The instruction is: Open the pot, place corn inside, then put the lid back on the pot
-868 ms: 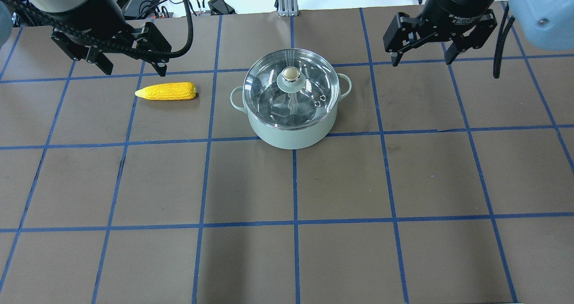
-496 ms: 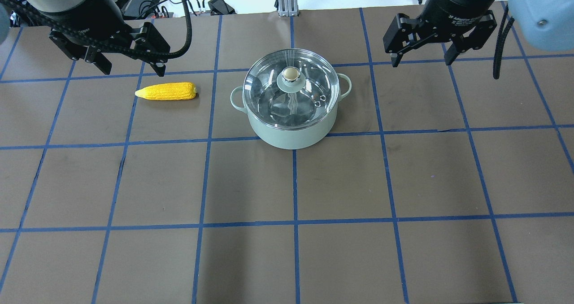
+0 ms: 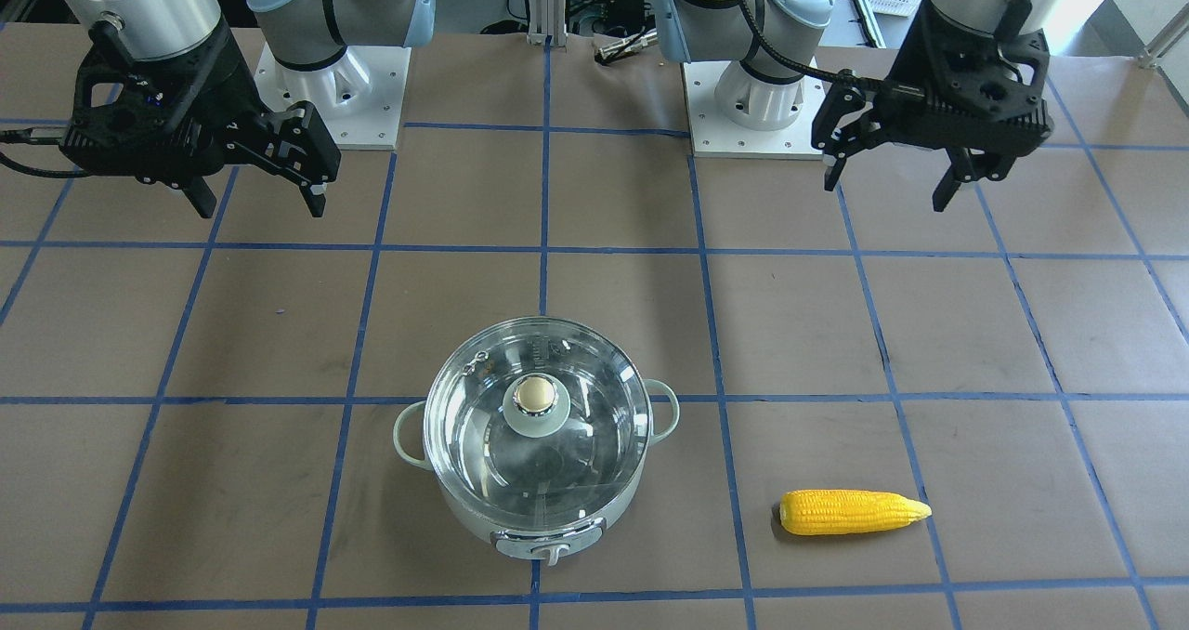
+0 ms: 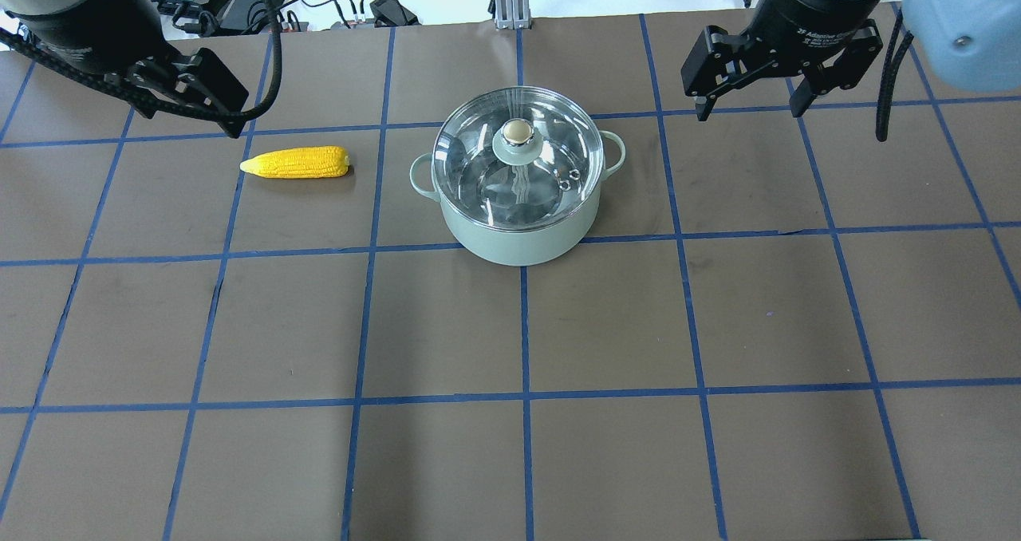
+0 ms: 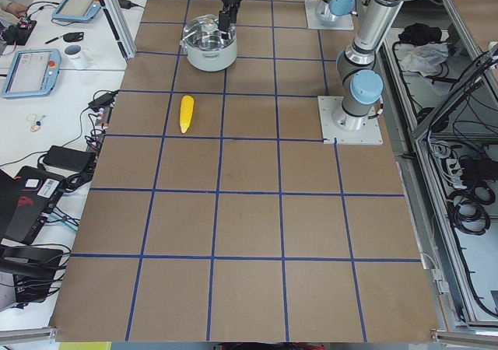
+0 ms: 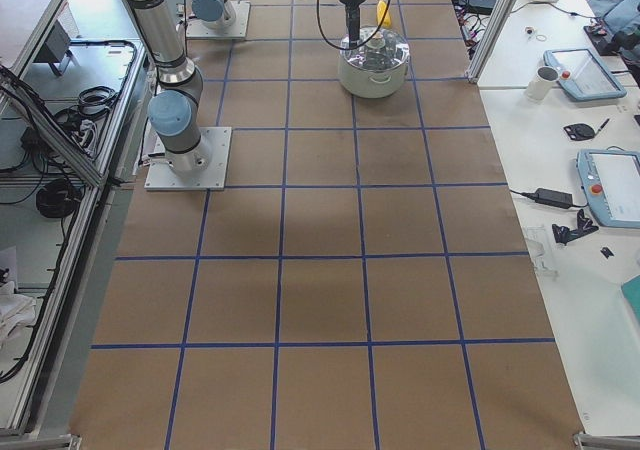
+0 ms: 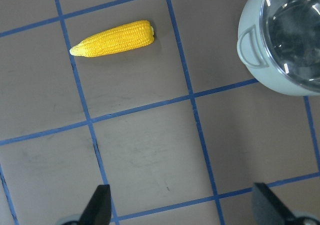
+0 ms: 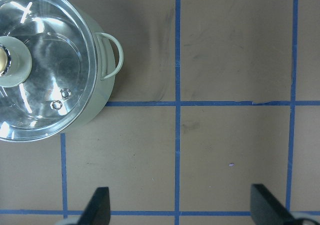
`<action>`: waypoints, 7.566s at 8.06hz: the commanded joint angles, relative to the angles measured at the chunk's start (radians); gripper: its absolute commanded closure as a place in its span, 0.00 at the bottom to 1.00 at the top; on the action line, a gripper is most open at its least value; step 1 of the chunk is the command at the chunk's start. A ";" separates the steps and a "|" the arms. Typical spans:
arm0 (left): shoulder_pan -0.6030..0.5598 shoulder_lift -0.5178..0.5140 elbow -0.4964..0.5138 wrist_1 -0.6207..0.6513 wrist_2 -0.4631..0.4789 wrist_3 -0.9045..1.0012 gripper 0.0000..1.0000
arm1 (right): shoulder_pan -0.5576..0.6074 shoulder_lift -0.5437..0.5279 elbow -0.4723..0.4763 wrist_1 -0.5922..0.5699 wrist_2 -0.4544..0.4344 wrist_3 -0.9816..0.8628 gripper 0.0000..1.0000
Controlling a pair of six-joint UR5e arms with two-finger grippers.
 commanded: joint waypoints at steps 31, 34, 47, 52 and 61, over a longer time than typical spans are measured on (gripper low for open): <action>0.121 -0.582 -0.038 0.648 0.080 1.403 1.00 | 0.362 0.487 -0.144 -0.460 -0.106 0.419 0.06; 0.121 -0.456 -0.030 0.496 0.084 1.403 1.00 | 0.362 0.482 -0.144 -0.459 -0.090 0.434 0.57; -0.091 -0.293 -0.026 0.328 -0.050 1.108 1.00 | 0.132 0.109 -0.132 -0.039 -0.012 0.150 0.82; -0.287 -0.391 -0.026 0.526 -0.145 0.822 1.00 | 0.038 0.051 -0.104 0.037 -0.012 0.008 0.83; -0.382 -0.523 0.014 0.591 -0.142 0.647 0.91 | 0.038 0.043 -0.097 0.038 -0.014 0.008 0.83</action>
